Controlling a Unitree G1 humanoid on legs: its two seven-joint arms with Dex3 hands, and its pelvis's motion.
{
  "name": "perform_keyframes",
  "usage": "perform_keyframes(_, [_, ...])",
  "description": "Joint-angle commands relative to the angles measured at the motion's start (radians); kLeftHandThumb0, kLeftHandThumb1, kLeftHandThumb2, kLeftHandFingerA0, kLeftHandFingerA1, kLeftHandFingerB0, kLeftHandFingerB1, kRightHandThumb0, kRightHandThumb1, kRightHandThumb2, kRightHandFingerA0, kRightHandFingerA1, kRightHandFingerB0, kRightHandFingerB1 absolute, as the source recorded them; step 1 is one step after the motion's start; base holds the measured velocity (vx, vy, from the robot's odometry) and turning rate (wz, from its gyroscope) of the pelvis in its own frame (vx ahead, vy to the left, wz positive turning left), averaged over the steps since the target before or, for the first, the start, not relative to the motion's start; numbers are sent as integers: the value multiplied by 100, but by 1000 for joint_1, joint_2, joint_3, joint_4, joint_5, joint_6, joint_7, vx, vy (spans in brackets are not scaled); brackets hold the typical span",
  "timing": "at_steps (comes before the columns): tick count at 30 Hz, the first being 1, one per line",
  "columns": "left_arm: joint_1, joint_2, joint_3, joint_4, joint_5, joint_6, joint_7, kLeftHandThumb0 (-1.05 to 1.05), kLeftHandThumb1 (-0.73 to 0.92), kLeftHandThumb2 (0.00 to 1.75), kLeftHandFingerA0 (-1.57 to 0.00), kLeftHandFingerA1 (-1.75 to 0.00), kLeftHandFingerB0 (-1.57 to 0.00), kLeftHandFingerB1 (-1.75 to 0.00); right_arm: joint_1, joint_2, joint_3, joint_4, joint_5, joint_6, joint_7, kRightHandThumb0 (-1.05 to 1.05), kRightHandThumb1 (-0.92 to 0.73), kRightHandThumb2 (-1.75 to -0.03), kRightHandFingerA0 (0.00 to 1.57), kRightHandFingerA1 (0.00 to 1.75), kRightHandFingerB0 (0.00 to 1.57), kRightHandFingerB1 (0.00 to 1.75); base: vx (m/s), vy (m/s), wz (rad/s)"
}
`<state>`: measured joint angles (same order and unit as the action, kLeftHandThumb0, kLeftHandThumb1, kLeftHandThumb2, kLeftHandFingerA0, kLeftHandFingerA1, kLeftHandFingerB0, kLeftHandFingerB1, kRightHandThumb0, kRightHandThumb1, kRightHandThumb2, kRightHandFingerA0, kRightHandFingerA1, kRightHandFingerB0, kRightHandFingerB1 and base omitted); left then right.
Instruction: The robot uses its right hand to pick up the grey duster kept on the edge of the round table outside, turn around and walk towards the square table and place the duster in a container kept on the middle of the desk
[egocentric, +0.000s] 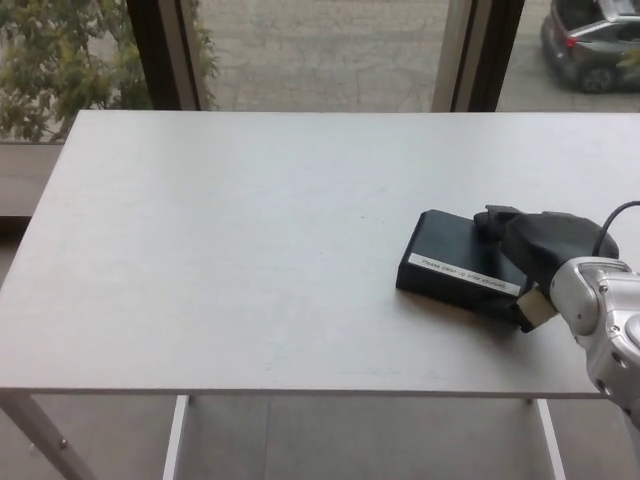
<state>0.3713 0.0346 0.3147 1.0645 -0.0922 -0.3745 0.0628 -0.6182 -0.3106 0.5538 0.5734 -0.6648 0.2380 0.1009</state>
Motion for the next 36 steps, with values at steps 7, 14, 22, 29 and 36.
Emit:
perform_keyframes(7, [1,11,-20,34,21,-92,31,2,64,106,-101,-108,-86,-88,194,39,-22,17,13,-129,-136,-18,-66,-103,83,143,84,98,0,0,0])
perform_keyframes(14, [-5,3,-17,44,1,-105,5,7,62,110,-101,-113,-88,-91,206,30,-32,19,11,-126,-138,-18,-64,-104,82,146,81,97,0,0,0])
perform_keyframes(22, [-2,13,-45,54,29,-121,21,5,63,101,-100,-111,-89,-89,250,29,-77,56,26,-218,-267,-21,-66,-99,93,143,90,95,0,0,0])
perform_keyframes(29, [7,24,-79,61,59,-136,71,7,63,101,-100,-107,-89,-87,269,19,-105,51,-5,-374,-481,-23,-74,-82,88,172,78,110,0,0,0])
perform_keyframes(36, [14,32,-103,74,78,-161,88,7,60,104,-98,-105,-88,-86,217,0,-101,68,-45,-503,-628,-23,-76,-81,83,173,66,146,0,0,0])
